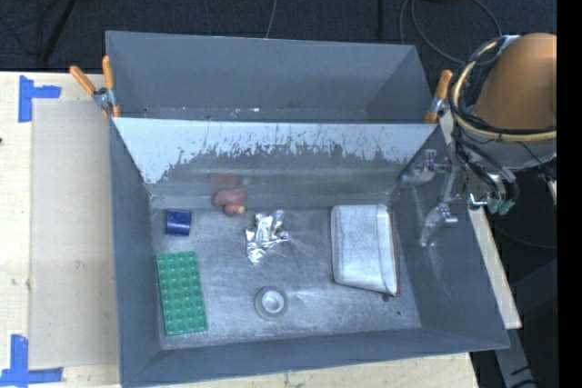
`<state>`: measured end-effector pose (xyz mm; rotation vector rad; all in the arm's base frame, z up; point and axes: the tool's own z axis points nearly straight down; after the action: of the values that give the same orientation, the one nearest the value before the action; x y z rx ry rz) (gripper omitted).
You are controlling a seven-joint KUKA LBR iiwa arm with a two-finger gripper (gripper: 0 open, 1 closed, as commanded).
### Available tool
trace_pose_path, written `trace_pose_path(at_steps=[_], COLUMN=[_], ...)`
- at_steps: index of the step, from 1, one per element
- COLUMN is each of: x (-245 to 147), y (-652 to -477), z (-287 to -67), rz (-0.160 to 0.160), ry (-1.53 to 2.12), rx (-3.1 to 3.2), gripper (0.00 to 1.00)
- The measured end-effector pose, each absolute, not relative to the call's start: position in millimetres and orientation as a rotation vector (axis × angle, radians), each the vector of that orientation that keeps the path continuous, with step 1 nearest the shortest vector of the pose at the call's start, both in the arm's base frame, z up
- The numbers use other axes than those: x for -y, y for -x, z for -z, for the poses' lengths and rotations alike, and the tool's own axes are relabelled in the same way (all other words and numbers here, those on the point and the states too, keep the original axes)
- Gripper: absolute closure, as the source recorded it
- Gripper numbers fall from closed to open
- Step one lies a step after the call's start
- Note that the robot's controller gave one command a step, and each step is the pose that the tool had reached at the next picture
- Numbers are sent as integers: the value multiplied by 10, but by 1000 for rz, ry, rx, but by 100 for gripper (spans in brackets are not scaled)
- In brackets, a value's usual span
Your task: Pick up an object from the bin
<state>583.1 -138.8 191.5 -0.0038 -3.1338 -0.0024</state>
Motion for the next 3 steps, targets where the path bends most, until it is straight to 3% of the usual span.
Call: trace_pose_path(at_steps=[1,2,3], x=[1034,1039,1185], y=[-5839,-5881,-5873], z=[-723,-776,-844], rz=[-2,-8,-1], ry=[-94,-100,-84], rx=[3149,3165,3143], gripper=[0,100,100])
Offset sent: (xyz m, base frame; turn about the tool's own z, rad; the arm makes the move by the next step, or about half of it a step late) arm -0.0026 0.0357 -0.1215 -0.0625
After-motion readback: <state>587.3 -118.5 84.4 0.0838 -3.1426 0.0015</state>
